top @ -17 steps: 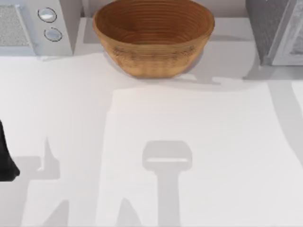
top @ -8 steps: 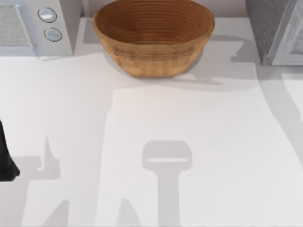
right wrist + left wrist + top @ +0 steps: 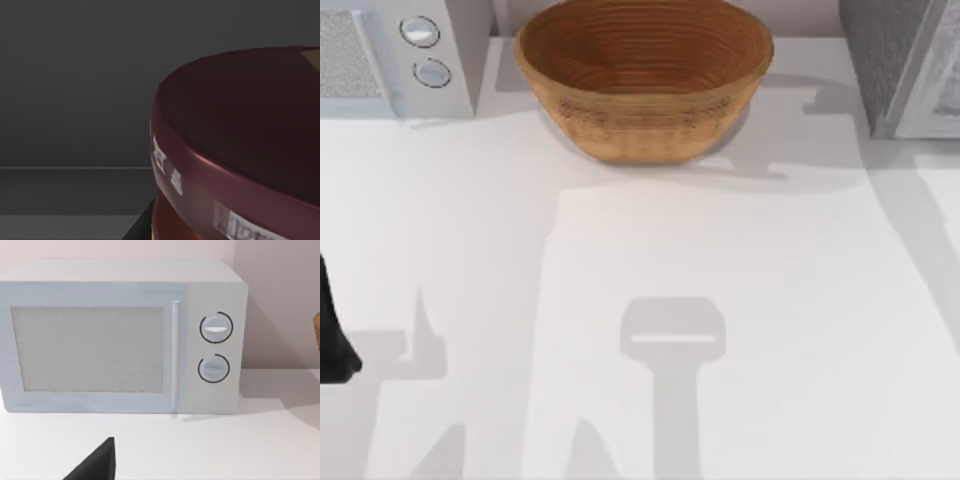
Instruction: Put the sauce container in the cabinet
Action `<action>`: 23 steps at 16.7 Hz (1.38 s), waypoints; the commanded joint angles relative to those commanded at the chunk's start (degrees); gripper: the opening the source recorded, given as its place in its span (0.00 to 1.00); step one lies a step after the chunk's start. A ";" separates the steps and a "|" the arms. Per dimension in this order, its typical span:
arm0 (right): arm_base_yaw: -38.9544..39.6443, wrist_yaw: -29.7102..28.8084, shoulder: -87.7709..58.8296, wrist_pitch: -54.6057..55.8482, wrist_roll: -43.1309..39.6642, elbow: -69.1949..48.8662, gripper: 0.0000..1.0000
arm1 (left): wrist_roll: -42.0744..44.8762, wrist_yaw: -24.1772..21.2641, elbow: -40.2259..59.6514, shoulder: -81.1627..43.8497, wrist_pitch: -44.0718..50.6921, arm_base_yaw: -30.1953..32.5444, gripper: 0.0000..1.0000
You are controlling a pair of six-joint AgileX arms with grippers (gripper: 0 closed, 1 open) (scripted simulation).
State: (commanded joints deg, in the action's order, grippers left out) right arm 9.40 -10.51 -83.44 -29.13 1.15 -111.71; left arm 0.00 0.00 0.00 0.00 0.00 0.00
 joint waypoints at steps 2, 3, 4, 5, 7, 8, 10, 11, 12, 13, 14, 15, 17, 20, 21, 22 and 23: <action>-0.65 0.69 -5.42 1.26 -0.01 -5.41 0.00 | 0.00 0.00 0.00 0.00 0.00 0.00 1.00; -0.93 1.03 -8.65 2.06 -0.02 -8.11 0.00 | 0.00 0.00 0.00 0.00 0.00 0.00 1.00; -1.26 1.38 -12.07 2.60 -0.05 -10.59 0.00 | 0.00 0.00 0.00 0.00 0.00 0.00 1.00; -1.57 1.66 -15.25 2.95 -0.08 -12.95 0.00 | 0.00 0.00 0.00 0.00 0.00 0.00 1.00; -2.31 2.31 -20.11 3.51 -0.13 -17.33 0.00 | 0.00 0.00 0.00 0.00 0.00 0.00 1.00; -2.78 2.74 -21.83 3.90 -0.14 -18.82 0.00 | 0.00 0.00 0.00 0.00 0.00 0.00 1.00; -3.47 3.29 -23.60 4.07 -0.03 -20.08 0.00 | 0.00 0.00 0.00 0.00 0.00 0.00 1.00; -3.51 3.32 -23.69 4.07 -0.02 -20.09 0.00 | 0.00 0.00 0.00 0.00 0.00 0.00 1.00; -3.51 3.32 -23.69 4.07 -0.02 -20.09 0.00 | 0.00 0.00 0.00 0.00 0.00 0.00 1.00; -3.51 3.32 -23.69 4.07 -0.02 -20.09 0.00 | 0.00 0.00 0.00 0.00 0.00 0.00 1.00; -3.51 3.32 -23.69 4.07 -0.02 -20.09 0.00 | 0.00 0.00 0.00 0.00 0.00 0.00 1.00; -3.51 3.32 -23.69 4.07 -0.02 -20.09 0.08 | 0.00 0.00 0.00 0.00 0.00 0.00 1.00; -3.51 3.32 -23.69 4.07 -0.02 -20.09 0.23 | 0.00 0.00 0.00 0.00 0.00 0.00 1.00; -3.51 3.32 -23.69 4.07 -0.02 -20.09 0.45 | 0.00 0.00 0.00 0.00 0.00 0.00 1.00; -3.51 3.32 -23.69 4.07 -0.02 -20.09 0.53 | 0.00 0.00 0.00 0.00 0.00 0.00 1.00; -3.51 3.32 -23.69 4.07 -0.02 -20.09 0.60 | 0.00 0.00 0.00 0.00 0.00 0.00 1.00; -3.51 3.32 -23.69 4.07 -0.02 -20.09 0.68 | 0.00 0.00 0.00 0.00 0.00 0.00 1.00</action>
State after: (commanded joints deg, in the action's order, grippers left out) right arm 5.89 -7.19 -107.13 -25.06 1.13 -131.81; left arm 0.00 0.00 0.00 0.00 0.00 0.00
